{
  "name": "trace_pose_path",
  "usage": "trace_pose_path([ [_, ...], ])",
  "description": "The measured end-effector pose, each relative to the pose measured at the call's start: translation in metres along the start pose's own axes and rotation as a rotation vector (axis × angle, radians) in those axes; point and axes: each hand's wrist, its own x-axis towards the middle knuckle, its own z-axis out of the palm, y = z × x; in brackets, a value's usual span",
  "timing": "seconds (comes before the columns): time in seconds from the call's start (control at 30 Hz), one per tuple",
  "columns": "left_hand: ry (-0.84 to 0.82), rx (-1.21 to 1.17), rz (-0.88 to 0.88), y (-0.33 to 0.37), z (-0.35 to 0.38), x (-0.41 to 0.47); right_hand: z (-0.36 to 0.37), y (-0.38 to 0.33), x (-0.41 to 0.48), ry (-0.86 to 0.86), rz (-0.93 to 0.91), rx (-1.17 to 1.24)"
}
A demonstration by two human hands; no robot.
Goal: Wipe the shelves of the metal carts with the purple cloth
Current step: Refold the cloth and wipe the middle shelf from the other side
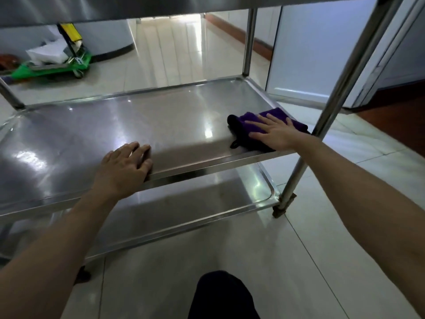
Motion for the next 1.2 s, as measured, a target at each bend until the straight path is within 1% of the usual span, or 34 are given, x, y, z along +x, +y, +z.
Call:
trace_pose_path([
  [0.07, 0.015, 0.015, 0.010, 0.001, 0.003, 0.001, -0.004, 0.008, 0.016, -0.004, 0.070, 0.009],
  [0.13, 0.027, 0.024, 0.027, 0.003, 0.005, 0.002, -0.007, -0.003, 0.035, 0.001, 0.127, 0.010],
  [0.27, 0.054, 0.019, 0.024, 0.008, 0.009, 0.001, -0.019, -0.058, 0.087, 0.018, 0.220, 0.016],
  [0.33, 0.082, 0.015, 0.032, 0.013, 0.008, 0.000, -0.022, -0.102, 0.113, 0.012, 0.186, 0.015],
  [0.47, 0.097, 0.016, 0.025, 0.021, 0.003, -0.003, -0.009, -0.184, 0.134, 0.017, -0.015, -0.007],
  [0.57, 0.110, -0.001, 0.027, 0.027, -0.002, -0.007, 0.007, -0.199, 0.108, 0.021, -0.178, 0.012],
  [0.63, 0.118, -0.012, 0.020, 0.029, -0.006, -0.009, 0.014, -0.190, 0.076, 0.029, -0.289, 0.045],
  [0.7, 0.120, -0.018, 0.020, 0.031, -0.006, -0.009, 0.020, -0.174, 0.036, 0.007, -0.349, 0.066],
  [0.77, 0.142, -0.017, 0.007, 0.034, -0.004, -0.009, 0.031, -0.168, -0.003, 0.015, -0.326, 0.063],
  [0.87, 0.191, -0.065, 0.000, 0.038, -0.006, -0.009, 0.046, -0.197, -0.037, 0.104, -0.307, 0.011],
  [0.97, 0.242, -0.200, 0.066, 0.035, -0.012, -0.014, 0.050, -0.227, -0.047, 0.150, -0.304, -0.006],
  [1.03, 0.263, -0.338, 0.032, 0.021, -0.023, -0.017, 0.047, -0.227, -0.048, 0.136, -0.308, -0.012],
  [1.07, 0.286, -0.351, -0.002, 0.008, -0.027, -0.017, 0.047, -0.224, -0.048, 0.126, -0.311, -0.015],
  [1.13, 0.306, -0.227, -0.068, -0.032, -0.034, -0.018, 0.048, -0.220, -0.044, 0.097, -0.301, -0.018],
  [1.2, 0.245, -0.074, -0.150, -0.080, -0.035, -0.025, 0.048, -0.220, -0.033, 0.058, -0.268, -0.012],
])
